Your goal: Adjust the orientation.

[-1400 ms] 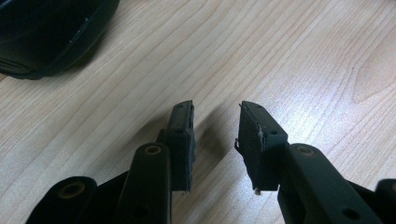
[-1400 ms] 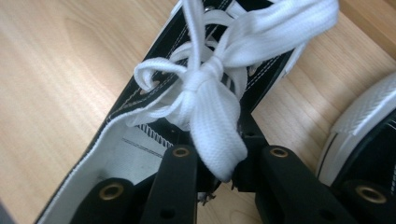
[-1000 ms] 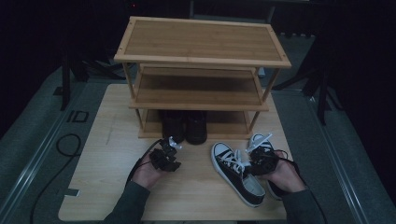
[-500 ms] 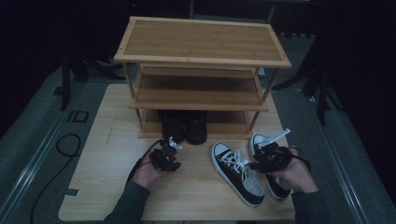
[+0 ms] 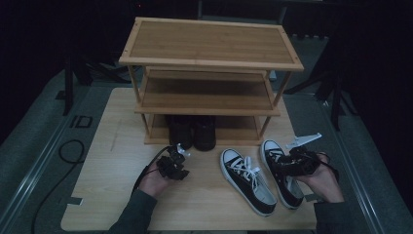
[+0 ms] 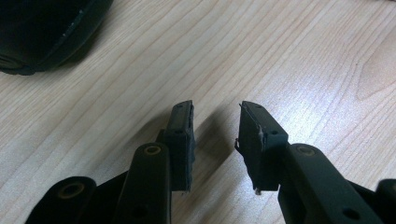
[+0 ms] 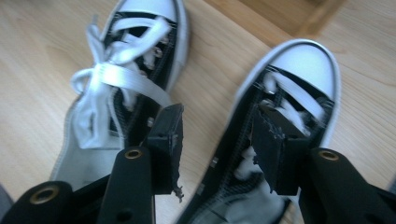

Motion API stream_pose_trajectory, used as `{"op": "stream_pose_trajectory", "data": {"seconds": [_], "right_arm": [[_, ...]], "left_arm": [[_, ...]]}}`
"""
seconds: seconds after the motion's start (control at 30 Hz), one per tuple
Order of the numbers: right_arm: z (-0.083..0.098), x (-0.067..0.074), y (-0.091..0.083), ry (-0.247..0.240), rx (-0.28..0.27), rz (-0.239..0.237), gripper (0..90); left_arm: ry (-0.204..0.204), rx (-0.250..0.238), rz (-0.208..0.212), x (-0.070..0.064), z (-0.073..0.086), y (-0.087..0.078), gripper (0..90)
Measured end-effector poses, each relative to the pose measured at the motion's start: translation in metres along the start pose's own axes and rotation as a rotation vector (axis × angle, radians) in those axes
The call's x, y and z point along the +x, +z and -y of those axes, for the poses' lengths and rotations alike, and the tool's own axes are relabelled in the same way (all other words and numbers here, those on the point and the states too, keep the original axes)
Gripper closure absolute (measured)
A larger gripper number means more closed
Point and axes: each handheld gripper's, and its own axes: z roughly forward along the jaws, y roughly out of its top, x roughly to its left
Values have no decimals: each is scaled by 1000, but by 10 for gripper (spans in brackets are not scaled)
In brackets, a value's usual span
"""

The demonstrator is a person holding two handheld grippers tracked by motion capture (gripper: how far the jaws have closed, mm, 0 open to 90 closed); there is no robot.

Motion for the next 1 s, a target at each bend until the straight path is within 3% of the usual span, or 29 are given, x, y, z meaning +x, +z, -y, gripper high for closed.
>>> {"op": "stream_pose_trajectory", "data": {"seconds": [0.37,0.53,1.0], "right_arm": [[20,-18,-13,62,-10,62,491],[28,-21,-12,70,37,92,482],[43,-20,2,67,121,72,496]], "left_arm": [[-3,2,4,0,0,1,657],[-3,3,3,0,0,1,657],[-3,3,4,0,0,1,657]]}}
